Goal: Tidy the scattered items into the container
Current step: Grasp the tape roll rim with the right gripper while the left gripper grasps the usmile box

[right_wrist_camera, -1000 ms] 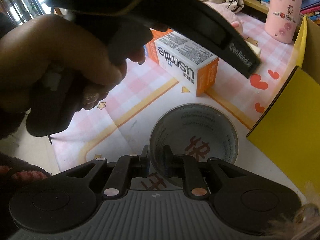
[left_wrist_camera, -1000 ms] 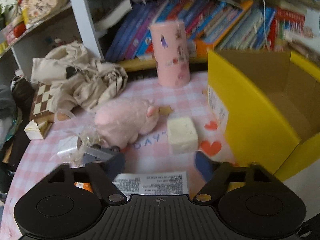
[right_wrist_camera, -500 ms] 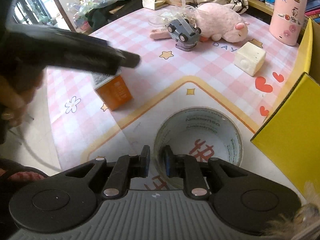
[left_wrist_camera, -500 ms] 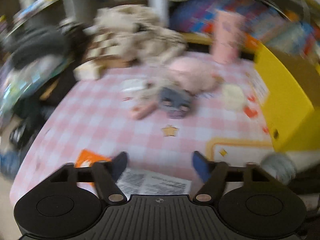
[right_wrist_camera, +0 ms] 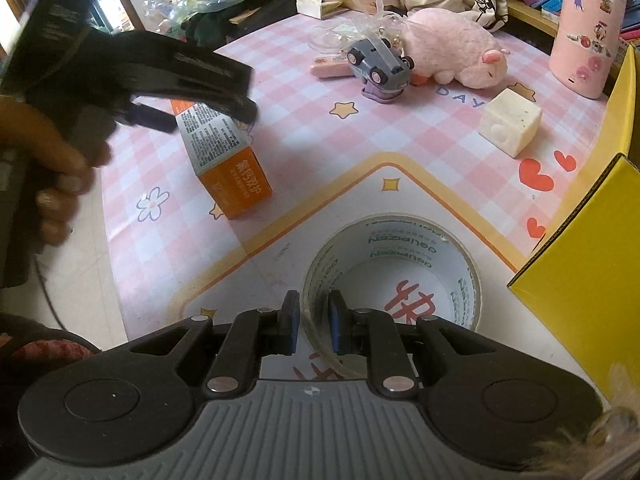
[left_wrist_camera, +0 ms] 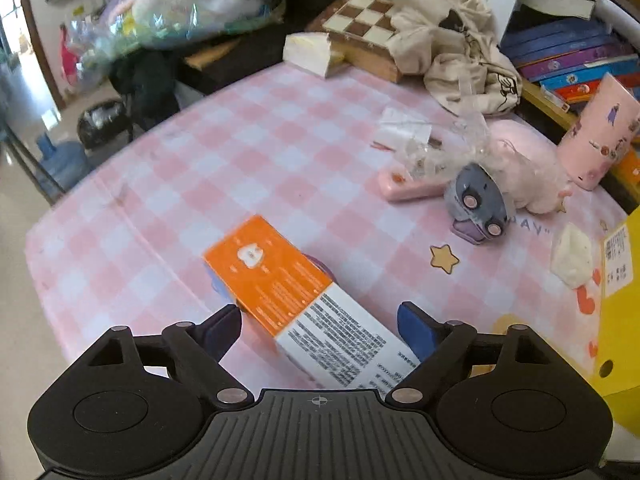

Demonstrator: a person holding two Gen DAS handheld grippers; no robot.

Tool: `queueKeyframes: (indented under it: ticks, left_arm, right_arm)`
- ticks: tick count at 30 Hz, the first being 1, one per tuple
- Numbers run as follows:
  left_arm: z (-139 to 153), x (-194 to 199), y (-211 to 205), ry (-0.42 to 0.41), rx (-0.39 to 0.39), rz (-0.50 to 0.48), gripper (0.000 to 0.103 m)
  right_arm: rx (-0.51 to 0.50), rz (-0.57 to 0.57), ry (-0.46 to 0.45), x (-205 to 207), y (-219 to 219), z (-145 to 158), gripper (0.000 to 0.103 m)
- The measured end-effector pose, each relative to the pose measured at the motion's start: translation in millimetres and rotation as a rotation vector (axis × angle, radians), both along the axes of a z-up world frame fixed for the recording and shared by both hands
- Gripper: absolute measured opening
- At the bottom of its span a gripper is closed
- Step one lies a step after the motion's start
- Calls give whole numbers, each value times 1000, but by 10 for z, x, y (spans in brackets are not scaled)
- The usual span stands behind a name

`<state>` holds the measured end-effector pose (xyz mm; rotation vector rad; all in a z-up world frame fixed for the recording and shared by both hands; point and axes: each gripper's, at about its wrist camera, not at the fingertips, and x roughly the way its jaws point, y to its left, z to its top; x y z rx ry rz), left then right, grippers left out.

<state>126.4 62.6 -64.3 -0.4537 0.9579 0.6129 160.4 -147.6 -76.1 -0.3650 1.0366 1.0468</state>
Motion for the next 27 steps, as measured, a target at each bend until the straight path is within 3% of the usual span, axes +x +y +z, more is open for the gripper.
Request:
queueKeyframes:
  ticks: [2, 3, 5, 8, 14, 19, 23, 27]
  left_arm:
    - [13, 5, -41, -29, 4, -67, 66]
    - [24, 21, -94, -40, -3, -153, 57]
    - [46, 54, -201, -64, -16, -325, 50]
    - [77, 59, -369, -35, 35, -440, 49]
    - [48, 89, -472, -6, 96, -465, 49]
    - [-56, 94, -456, 19, 76, -467, 50]
    - [-50, 45, -440, 1, 66, -455, 42]
    - [-37, -35, -340, -41, -8, -412, 38]
  right_arm:
    - [2, -3, -4, 3, -10, 4, 16]
    - [3, -7, -2, 9, -16, 4, 16]
    - [5, -10, 1, 17, -19, 0, 16]
    - [5, -7, -2, 12, -12, 4, 16]
    - [0, -1, -20, -5, 19, 7, 16]
    - [-8, -6, -32, -5, 65, -7, 13]
    - [-4, -27, -54, -24, 54, 16, 10]
    - [34, -71, -95, -46, -2, 109, 7]
